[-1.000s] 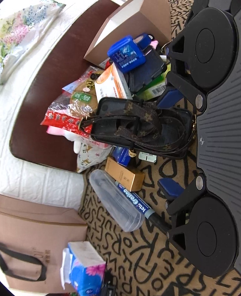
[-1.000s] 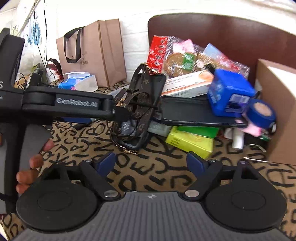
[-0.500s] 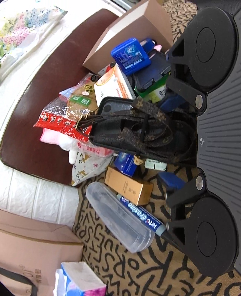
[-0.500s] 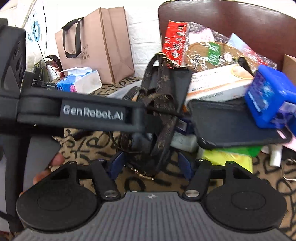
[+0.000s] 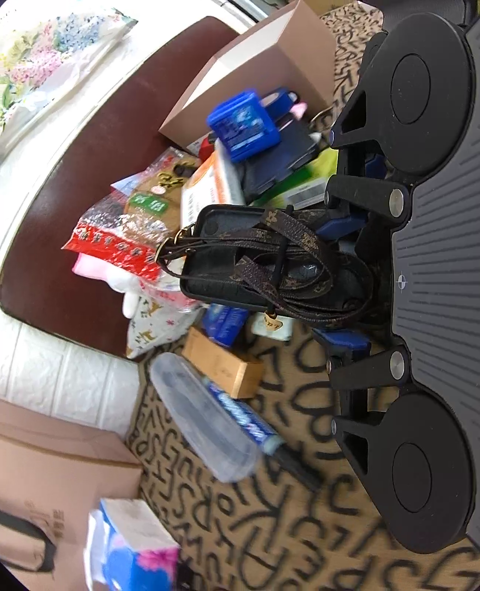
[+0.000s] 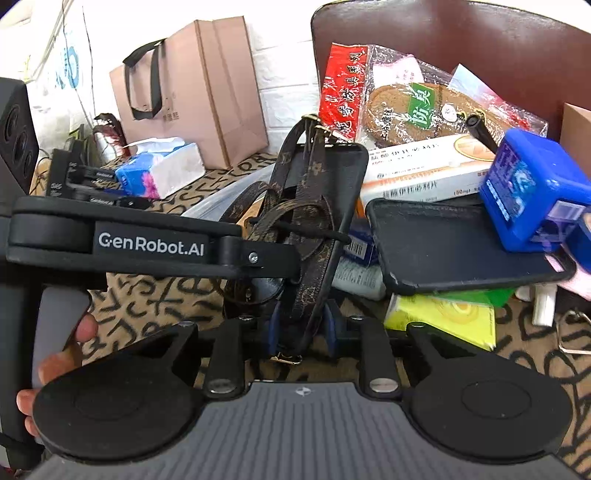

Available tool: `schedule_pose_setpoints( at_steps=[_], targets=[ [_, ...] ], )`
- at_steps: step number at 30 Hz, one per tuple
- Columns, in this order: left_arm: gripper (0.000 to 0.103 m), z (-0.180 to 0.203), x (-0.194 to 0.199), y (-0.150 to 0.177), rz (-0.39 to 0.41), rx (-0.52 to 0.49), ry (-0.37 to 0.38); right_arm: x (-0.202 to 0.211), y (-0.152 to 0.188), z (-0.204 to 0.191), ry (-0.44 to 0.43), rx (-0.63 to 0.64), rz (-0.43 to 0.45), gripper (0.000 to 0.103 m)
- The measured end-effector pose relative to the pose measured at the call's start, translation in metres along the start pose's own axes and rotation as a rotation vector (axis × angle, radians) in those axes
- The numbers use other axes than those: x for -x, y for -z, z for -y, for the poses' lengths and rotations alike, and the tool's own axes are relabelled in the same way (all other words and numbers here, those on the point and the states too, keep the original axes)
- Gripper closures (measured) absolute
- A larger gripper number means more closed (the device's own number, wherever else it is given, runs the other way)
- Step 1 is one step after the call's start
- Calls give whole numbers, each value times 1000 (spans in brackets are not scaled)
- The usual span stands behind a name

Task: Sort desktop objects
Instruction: 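Grasp the brown patterned phone case with the left tool while the right tool grips its strap, then lift the phone case off the pile with both tools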

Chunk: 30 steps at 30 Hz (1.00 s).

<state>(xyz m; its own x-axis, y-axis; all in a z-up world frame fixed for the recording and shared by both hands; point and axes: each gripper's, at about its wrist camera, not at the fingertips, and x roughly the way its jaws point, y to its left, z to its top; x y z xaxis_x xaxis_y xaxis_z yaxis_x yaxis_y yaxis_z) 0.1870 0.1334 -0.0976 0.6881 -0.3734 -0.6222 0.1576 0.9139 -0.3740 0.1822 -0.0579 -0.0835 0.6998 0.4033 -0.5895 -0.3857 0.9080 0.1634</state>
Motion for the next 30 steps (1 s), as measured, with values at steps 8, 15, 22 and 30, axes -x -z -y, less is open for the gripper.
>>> schedule_pose_setpoints(
  at_steps=[8,15,22,30],
  targets=[
    [53,23,34,48,-78,33,-13,45,28,-6,-72,-17,-60,77],
    [56,67,40,83,-145,-8,29,93,59,12,-71,-86,-87,77],
    [49,129,25,107,-205,-88,137,145,90,47,20,-160,-77,77],
    [14,172,13,114,-193,-163,142,175,108,68,175,-134,-32,73]
  ],
)
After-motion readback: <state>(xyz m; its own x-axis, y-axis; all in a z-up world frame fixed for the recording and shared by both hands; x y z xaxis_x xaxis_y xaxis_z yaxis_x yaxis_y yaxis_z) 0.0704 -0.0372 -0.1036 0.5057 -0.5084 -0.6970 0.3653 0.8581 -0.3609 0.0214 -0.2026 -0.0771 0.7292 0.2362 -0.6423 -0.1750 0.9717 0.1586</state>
